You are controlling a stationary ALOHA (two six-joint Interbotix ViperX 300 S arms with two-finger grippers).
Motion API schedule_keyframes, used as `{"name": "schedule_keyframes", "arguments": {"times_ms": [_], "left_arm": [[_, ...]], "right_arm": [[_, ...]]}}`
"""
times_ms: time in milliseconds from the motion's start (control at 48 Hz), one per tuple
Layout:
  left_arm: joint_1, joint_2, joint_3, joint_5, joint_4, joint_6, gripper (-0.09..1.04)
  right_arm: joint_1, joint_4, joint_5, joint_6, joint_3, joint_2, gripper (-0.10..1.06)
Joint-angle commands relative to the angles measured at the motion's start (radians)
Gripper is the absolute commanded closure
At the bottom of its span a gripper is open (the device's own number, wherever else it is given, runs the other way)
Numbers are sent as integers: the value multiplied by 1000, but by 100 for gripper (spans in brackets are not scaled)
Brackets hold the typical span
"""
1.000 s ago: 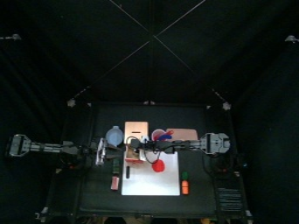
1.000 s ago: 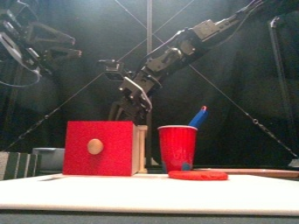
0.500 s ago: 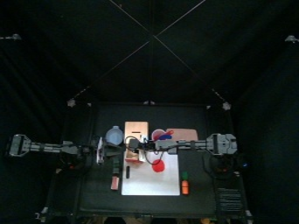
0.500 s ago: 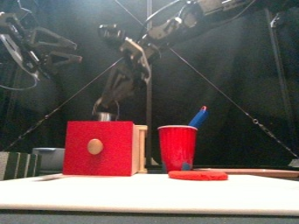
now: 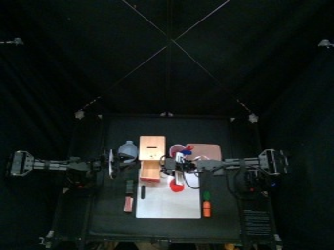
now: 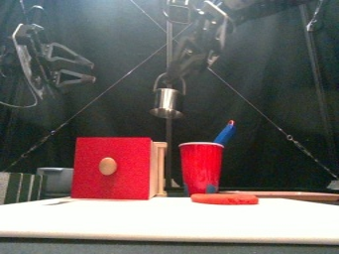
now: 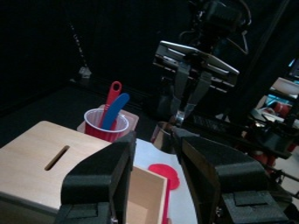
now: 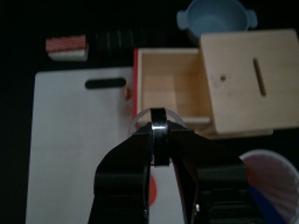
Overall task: Get the cutter from the drawer then cut the dough then place the extra dough in the bowl
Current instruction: Place the cutter on the board
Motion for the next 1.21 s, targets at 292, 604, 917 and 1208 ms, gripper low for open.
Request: {"name": "schedule_keyframes", "arguments": {"times_ms": [292, 604, 917, 1208], "left_arm": [[52, 3, -26, -5, 34, 5, 18], [81, 3, -44, -5, 32, 5, 18], [104, 3, -51, -5, 34, 6, 18], [130, 3, -52, 5, 32, 6, 17]], "right_arm": [[87, -141, -11, 209, 341, -210, 42], [91, -245, -28, 314, 451, -213, 43], [80, -232, -107, 324, 489, -186, 42], [78, -230, -114, 339, 485, -127, 32]]}}
